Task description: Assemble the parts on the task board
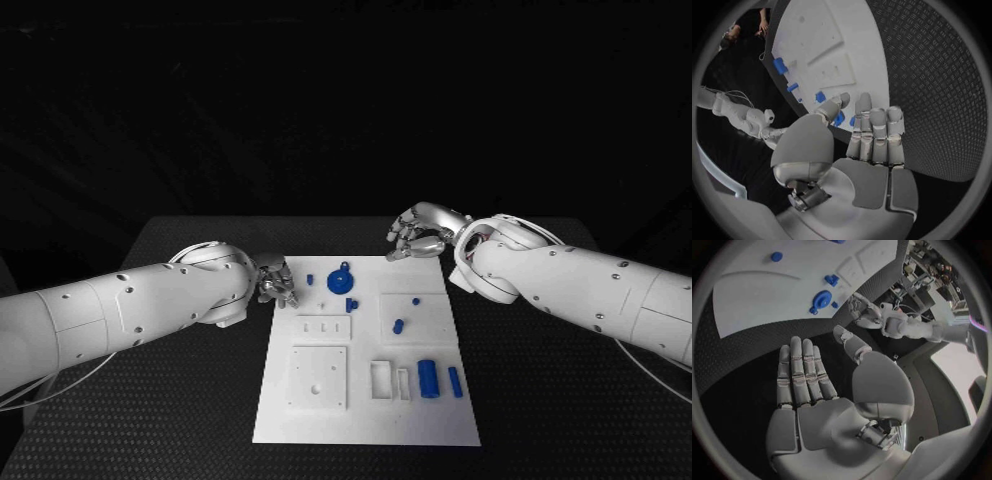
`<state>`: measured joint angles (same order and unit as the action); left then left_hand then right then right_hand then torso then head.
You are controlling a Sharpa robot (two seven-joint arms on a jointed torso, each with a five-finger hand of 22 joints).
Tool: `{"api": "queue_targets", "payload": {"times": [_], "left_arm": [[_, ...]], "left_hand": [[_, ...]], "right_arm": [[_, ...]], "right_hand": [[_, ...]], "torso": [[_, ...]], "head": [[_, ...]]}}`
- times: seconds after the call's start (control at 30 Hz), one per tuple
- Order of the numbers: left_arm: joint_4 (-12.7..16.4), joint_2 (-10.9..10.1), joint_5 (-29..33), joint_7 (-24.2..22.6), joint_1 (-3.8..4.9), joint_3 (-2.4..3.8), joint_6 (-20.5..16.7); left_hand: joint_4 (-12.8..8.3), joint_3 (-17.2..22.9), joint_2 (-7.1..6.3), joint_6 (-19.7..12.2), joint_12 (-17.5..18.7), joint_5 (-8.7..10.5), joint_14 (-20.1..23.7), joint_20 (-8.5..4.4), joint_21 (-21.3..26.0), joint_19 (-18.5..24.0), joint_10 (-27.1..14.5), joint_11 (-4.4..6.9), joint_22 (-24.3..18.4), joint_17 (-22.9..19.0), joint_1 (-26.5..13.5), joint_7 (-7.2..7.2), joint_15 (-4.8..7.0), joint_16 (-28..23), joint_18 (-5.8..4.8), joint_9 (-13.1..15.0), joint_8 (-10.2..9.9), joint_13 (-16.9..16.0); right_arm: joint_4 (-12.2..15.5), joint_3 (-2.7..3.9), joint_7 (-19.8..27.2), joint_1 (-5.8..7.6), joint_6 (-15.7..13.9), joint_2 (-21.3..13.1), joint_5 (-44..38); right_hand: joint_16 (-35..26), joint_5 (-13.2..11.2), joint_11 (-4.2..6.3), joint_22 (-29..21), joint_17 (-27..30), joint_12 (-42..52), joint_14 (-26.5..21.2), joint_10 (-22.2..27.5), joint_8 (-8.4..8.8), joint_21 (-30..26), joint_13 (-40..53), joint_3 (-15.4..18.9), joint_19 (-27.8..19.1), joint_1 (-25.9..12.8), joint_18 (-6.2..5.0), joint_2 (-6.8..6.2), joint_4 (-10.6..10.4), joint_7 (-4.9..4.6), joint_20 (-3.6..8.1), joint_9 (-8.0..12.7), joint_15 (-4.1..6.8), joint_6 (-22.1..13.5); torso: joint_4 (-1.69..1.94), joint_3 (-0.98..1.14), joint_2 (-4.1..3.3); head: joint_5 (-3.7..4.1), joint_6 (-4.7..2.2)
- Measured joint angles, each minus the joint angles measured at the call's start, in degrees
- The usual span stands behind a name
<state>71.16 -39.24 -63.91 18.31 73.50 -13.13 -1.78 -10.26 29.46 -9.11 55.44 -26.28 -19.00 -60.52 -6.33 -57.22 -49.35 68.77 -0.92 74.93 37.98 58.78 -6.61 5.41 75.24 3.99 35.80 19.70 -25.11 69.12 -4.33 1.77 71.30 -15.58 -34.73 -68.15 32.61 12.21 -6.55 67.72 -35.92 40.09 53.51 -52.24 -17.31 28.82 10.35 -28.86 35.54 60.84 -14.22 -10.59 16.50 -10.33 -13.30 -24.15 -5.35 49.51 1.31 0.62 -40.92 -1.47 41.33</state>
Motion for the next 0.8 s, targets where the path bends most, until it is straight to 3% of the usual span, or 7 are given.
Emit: {"api": "queue_targets", "payload": {"times": [0.1, 0.2, 0.33, 0.4, 0.5, 0.67, 0.8], "left_arm": [[0.9, -1.0, 0.7, -0.2, 0.0, 1.14, -0.4], [2.4, -2.2, 1.2, -0.4, 0.33, 1.51, -0.9], [4.0, -3.7, 2.1, -0.8, 0.91, 1.65, -1.6], [4.7, -4.3, 2.5, -1.0, 1.24, 1.7, -1.9], [6.0, -5.3, 3.4, -1.4, 1.62, 1.72, -2.6], [7.4, -6.4, 5.6, -2.7, 1.74, 1.72, -4.2], [8.1, -6.9, 8.3, -4.4, 1.74, 1.7, -6.2]], "left_hand": [[1.3, 0.5, -1.75, -0.1, 0.0, 4.96, 0.0, 0.0, 0.6, 0.0, -0.4, -0.01, 0.0, -0.3, -0.6, 0.06, -0.04, -0.6, -0.01, 0.0, -0.2, 0.0], [3.4, 1.2, -3.64, -0.3, 0.0, 11.32, 0.5, 0.0, 1.8, 0.0, -0.4, 0.0, 0.0, -1.1, -1.2, -0.13, -0.52, -2.3, -0.04, 0.0, -0.2, -0.1], [4.2, 1.5, -4.12, -0.3, 0.0, 13.74, 0.5, 0.19, 2.2, 0.3, -0.6, -0.21, 0.0, -1.5, -1.6, -0.14, -0.52, -3.2, -0.04, 0.1, -0.2, -0.1], [5.6, 1.5, -5.96, -1.0, 0.6, 15.52, 3.7, 0.53, 4.4, 2.8, -1.2, -0.81, -0.8, -3.0, -3.1, -0.26, -1.21, -6.6, -0.11, 0.1, -0.5, -0.1], [6.6, 1.6, -7.19, -2.5, 1.6, 15.95, 7.7, 1.53, 8.7, 6.7, -2.9, -1.75, -2.7, -5.9, -3.3, -0.81, -3.29, -12.9, -1.82, 0.2, -0.9, 0.3], [6.9, 1.9, -7.33, -4.2, 3.7, 15.95, 9.9, 2.64, 13.2, 9.8, -5.5, -3.1, -4.6, -9.0, -2.1, -1.09, -6.74, -20.7, -1.82, 0.1, -1.4, 1.2], [6.4, 2.4, -6.17, -4.2, 4.3, 14.83, 9.2, 2.65, 14.0, 9.8, -5.6, -3.18, -4.8, -9.4, 0.4, -1.13, -7.61, -23.2, -1.84, -0.4, -1.4, 1.7]], "right_arm": [[0.1, -0.67, -0.7, -0.24, 0.1, 1.0, -4.0], [0.6, -1.21, -1.4, -0.64, 0.0, 1.9, -7.4], [1.0, -1.48, -2.5, -1.12, -0.3, 2.9, -10.7], [1.1, -1.65, -3.0, -1.29, -0.4, 3.3, -12.0], [1.0, -2.29, -3.8, -1.66, -0.6, 4.0, -13.7], [0.5, -3.21, -4.6, -2.69, -0.7, 5.3, -15.5], [0.2, -3.39, -4.9, -3.59, -0.8, 6.2, -16.6]], "right_hand": [[0.0, -1.4, -0.14, 0.0, -0.2, 0.0, -0.2, 0.2, 0.0, -0.7, 0.0, 1.0, 0.0, -0.3, -0.01, -0.38, 0.0, 0.21, -0.02, 0.2, -0.24, 0.2], [-0.3, -1.6, -0.54, 0.0, -0.2, 0.0, -1.3, 1.4, 0.01, -1.2, -0.1, 1.9, -0.9, -0.8, -0.01, -0.91, -0.2, 0.29, -0.36, 0.3, -0.67, 0.3], [-0.4, -1.6, -0.61, 0.0, -0.3, 0.0, -1.4, 1.5, 0.01, -1.2, -0.2, 1.9, -1.0, -0.9, -0.01, -0.98, -0.2, 0.29, -0.31, 0.3, -0.8, 0.3], [-0.4, -1.6, -0.61, 0.1, -0.3, 0.0, -1.4, 1.5, 0.01, -1.2, -0.2, 2.4, -1.0, -1.1, -0.01, -1.63, -0.2, 0.29, -0.31, 0.4, -0.8, 0.3], [-0.4, -1.6, -0.62, 0.1, -0.4, 0.0, -1.4, 1.5, 0.01, -1.4, -0.2, 2.4, -1.0, -1.1, 0.0, -1.64, -0.2, 0.29, -0.31, 0.4, -0.8, 0.3], [-0.4, -0.9, -0.61, 0.2, -0.6, 0.0, -1.4, 1.5, 0.01, -1.4, -0.2, 2.4, -1.0, -1.1, 0.0, -1.64, -0.2, 0.29, -0.3, 0.5, -0.8, 0.3], [-0.4, -0.4, -0.61, 0.4, -0.7, 0.0, -1.4, 1.5, 0.01, -1.4, -0.2, 2.4, -1.0, -1.1, -0.01, -1.64, -0.2, 0.52, -0.3, 0.5, -0.8, 0.5]], "torso": [[0.09, 0.0, 0.01], [0.13, 0.01, 0.0], [0.13, -0.01, 0.01], [0.15, 0.0, 0.0], [0.15, -0.03, -0.01], [0.16, -0.07, -0.02], [0.19, -0.07, -0.04]], "head": [[0.02, -0.01], [-0.03, -0.01], [-0.12, -0.01], [-0.16, 0.0], [-0.27, 0.0], [-0.36, -0.01], [-0.47, 0.17]]}}
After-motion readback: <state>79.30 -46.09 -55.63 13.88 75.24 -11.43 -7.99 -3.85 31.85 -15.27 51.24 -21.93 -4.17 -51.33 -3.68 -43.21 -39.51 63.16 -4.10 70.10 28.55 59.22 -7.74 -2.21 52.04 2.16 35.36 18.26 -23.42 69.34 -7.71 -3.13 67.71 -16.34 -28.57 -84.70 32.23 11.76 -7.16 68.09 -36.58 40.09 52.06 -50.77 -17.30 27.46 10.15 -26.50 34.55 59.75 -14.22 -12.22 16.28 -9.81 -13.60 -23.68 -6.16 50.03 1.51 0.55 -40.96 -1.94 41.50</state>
